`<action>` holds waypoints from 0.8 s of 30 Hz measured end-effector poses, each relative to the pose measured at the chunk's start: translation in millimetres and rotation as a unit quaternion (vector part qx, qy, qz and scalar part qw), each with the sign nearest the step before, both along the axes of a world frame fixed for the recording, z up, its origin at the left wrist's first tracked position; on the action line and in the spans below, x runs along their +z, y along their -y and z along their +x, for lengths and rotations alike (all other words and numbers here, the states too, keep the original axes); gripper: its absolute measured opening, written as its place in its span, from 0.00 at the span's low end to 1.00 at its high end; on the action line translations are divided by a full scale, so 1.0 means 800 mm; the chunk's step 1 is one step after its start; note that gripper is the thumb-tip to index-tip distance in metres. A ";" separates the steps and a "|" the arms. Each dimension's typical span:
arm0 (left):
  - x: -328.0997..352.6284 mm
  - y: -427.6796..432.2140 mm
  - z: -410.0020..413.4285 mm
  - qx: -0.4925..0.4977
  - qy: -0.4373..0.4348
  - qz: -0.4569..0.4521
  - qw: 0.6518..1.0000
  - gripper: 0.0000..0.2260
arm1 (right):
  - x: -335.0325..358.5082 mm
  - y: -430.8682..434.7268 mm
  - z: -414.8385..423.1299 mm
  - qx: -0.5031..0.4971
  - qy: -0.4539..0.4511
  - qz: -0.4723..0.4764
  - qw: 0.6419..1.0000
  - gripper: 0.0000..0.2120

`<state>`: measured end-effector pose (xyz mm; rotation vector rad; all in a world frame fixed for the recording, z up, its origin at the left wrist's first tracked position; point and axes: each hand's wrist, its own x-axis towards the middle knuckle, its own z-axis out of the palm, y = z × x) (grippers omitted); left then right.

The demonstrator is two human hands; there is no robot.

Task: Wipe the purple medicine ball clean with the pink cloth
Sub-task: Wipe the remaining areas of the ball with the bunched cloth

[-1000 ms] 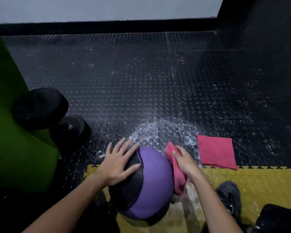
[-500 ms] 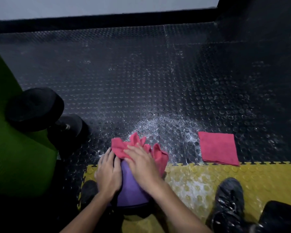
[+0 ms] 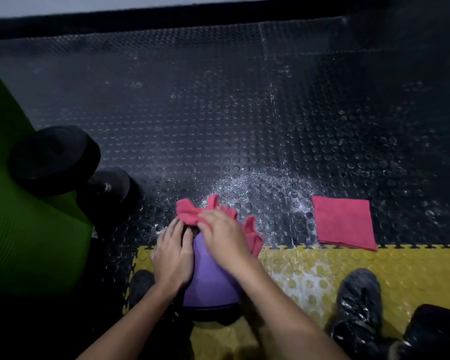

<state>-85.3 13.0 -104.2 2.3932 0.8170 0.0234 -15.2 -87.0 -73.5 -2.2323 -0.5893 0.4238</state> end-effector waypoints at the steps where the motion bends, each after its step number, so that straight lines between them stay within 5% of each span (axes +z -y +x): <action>1: 0.003 0.000 0.002 0.003 0.001 -0.003 1.000 0.35 | -0.007 0.005 0.020 -0.033 -0.045 0.000 0.998 0.14; 5: 0.015 -0.004 0.003 -0.019 0.016 -0.033 0.999 0.27 | -0.058 0.045 0.075 -0.161 -0.328 -0.010 0.931 0.16; 7: 0.015 -0.015 -0.001 -0.023 0.037 -0.082 0.996 0.26 | -0.075 0.056 0.058 -0.204 -0.362 -0.016 0.909 0.17; 13: 0.012 -0.060 -0.012 0.115 0.112 -0.054 0.986 0.14 | -0.038 0.056 0.020 -0.176 -0.242 0.069 0.952 0.12; 18: 0.020 -0.063 -0.020 -0.009 0.064 -0.060 0.996 0.24 | -0.028 0.089 0.021 -0.208 -0.304 0.116 0.922 0.14; 24: 0.022 -0.077 -0.011 0.053 0.055 -0.087 0.993 0.25 | -0.009 -0.019 -0.040 -0.011 -0.079 0.108 0.991 0.16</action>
